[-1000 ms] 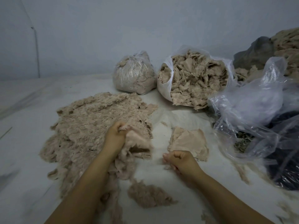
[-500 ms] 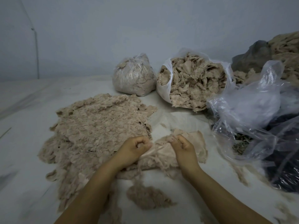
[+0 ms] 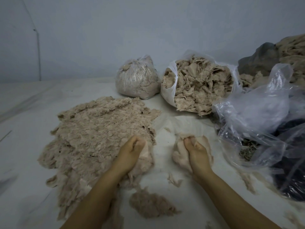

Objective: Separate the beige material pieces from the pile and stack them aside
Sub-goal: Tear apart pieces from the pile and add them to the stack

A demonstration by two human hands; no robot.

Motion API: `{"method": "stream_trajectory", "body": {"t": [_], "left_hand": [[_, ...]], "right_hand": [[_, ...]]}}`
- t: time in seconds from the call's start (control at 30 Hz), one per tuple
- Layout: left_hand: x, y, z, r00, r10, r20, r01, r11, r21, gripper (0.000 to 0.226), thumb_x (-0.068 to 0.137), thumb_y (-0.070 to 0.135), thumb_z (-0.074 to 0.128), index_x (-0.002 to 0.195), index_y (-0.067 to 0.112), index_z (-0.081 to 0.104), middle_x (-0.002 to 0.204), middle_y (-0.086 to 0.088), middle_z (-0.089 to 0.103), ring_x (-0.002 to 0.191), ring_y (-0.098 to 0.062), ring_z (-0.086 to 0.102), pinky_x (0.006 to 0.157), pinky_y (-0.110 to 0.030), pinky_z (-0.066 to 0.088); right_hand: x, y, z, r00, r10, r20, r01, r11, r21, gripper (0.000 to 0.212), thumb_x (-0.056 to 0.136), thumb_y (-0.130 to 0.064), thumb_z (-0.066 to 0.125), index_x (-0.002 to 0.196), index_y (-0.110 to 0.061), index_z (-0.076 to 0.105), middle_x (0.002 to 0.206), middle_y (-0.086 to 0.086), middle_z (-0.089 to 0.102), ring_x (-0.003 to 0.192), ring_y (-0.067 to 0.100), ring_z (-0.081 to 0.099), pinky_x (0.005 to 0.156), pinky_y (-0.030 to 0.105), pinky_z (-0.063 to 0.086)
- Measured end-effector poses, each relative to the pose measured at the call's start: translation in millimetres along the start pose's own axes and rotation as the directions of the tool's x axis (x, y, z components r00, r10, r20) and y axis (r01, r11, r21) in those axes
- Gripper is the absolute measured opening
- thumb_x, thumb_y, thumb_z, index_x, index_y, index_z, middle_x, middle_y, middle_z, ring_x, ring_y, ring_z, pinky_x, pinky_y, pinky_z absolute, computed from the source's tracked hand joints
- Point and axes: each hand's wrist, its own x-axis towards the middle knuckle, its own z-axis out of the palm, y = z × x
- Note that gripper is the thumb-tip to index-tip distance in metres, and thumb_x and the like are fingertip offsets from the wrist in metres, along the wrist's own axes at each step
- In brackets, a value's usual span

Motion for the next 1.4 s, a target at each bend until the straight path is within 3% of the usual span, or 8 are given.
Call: {"method": "stream_trajectory", "body": {"t": [0.13, 0.33, 0.47, 0.67, 0.93, 1.07, 1.23, 1.4], "left_hand": [[-5.6, 23.2, 29.2, 0.957, -0.146, 0.252, 0.183, 0.974, -0.131, 0.059, 0.073, 0.065, 0.065, 0.121, 0.032, 0.053, 0.109, 0.019, 0.058, 0.1, 0.003, 0.056, 0.081, -0.015, 0.045], [-5.2, 28.5, 46.5, 0.935, -0.316, 0.162, 0.35, 0.741, -0.574, 0.016, 0.085, 0.004, 0.065, 0.101, 0.005, 0.066, 0.091, -0.011, 0.073, 0.08, -0.023, 0.07, 0.07, -0.032, 0.056], [-4.5, 27.8, 47.0, 0.939, -0.281, 0.198, 0.344, 0.754, -0.56, 0.015, 0.092, 0.003, 0.056, 0.093, 0.012, 0.068, 0.09, -0.01, 0.074, 0.078, -0.022, 0.07, 0.066, -0.03, 0.056], [1.6, 27.1, 52.7, 0.952, -0.301, -0.062, 0.249, 0.871, -0.423, 0.026, 0.101, 0.024, 0.041, 0.098, 0.015, 0.065, 0.096, -0.012, 0.069, 0.082, -0.022, 0.064, 0.072, -0.033, 0.052], [16.8, 21.5, 46.0, 0.946, -0.323, 0.036, 0.311, 0.869, -0.385, 0.026, 0.101, 0.019, 0.038, 0.086, 0.008, 0.056, 0.048, 0.003, 0.05, 0.038, -0.008, 0.039, 0.036, -0.017, 0.029], [11.8, 4.0, 9.3, 0.947, -0.191, 0.257, 0.193, 0.981, 0.02, 0.007, 0.093, 0.018, 0.059, 0.086, 0.018, 0.062, 0.06, 0.007, 0.06, 0.054, -0.009, 0.052, 0.05, -0.018, 0.043], [-2.1, -5.6, -9.3, 0.792, -0.206, 0.575, -0.062, 0.91, 0.411, 0.042, 0.069, 0.038, 0.083, 0.106, 0.026, 0.067, 0.093, 0.012, 0.064, 0.085, -0.001, 0.059, 0.079, -0.015, 0.046], [-13.0, -13.6, -5.7, 0.817, -0.062, 0.574, -0.218, 0.887, 0.407, 0.017, 0.072, 0.032, 0.081, 0.081, 0.024, 0.067, 0.092, 0.012, 0.058, 0.082, 0.004, 0.053, 0.075, -0.012, 0.041]], "right_hand": [[-8.6, 5.5, 16.2, 0.997, -0.031, 0.064, 0.037, 0.996, -0.084, 0.02, 0.096, -0.013, 0.052, 0.096, 0.003, 0.065, 0.082, 0.012, 0.072, 0.071, 0.018, 0.065, 0.06, 0.019, 0.051], [-10.8, 6.6, 7.9, 0.996, 0.046, 0.072, -0.053, 0.993, 0.105, 0.008, 0.091, -0.004, 0.058, 0.086, -0.009, 0.06, 0.078, 0.008, 0.071, 0.071, 0.02, 0.068, 0.066, 0.03, 0.056], [-8.4, 10.6, 5.0, 0.998, 0.041, 0.048, -0.039, 0.998, -0.045, 0.021, 0.088, -0.017, 0.068, 0.093, 0.0, 0.057, 0.083, 0.015, 0.064, 0.074, 0.029, 0.063, 0.071, 0.043, 0.054], [-0.5, 13.6, 2.6, 0.998, -0.005, -0.061, 0.003, 0.999, -0.038, 0.038, 0.099, -0.023, 0.049, 0.064, -0.011, 0.044, 0.041, -0.004, 0.038, 0.034, 0.006, 0.031, 0.033, 0.017, 0.024], [25.4, 3.5, -27.1, 0.972, -0.149, -0.184, 0.091, 0.952, -0.291, 0.034, 0.094, -0.026, 0.058, 0.064, -0.011, 0.055, 0.063, 0.002, 0.057, 0.069, 0.014, 0.058, 0.069, 0.03, 0.048], [34.6, 0.4, -51.9, 0.98, -0.168, -0.11, 0.005, 0.564, -0.826, 0.033, 0.094, -0.043, 0.051, 0.119, -0.022, 0.056, 0.119, 0.007, 0.051, 0.102, 0.028, 0.058, 0.083, 0.033, 0.041], [8.0, 10.9, -9.5, 0.94, -0.118, 0.319, 0.335, 0.487, -0.807, 0.024, 0.09, -0.047, 0.052, 0.072, -0.034, 0.061, 0.084, -0.005, 0.051, 0.08, 0.013, 0.052, 0.073, 0.027, 0.038], [-15.0, 34.8, 22.0, 0.878, 0.023, 0.477, 0.47, 0.145, -0.871, 0.032, 0.091, -0.045, 0.054, 0.11, -0.02, 0.062, 0.112, 0.002, 0.05, 0.103, 0.02, 0.052, 0.08, 0.029, 0.04]]}}
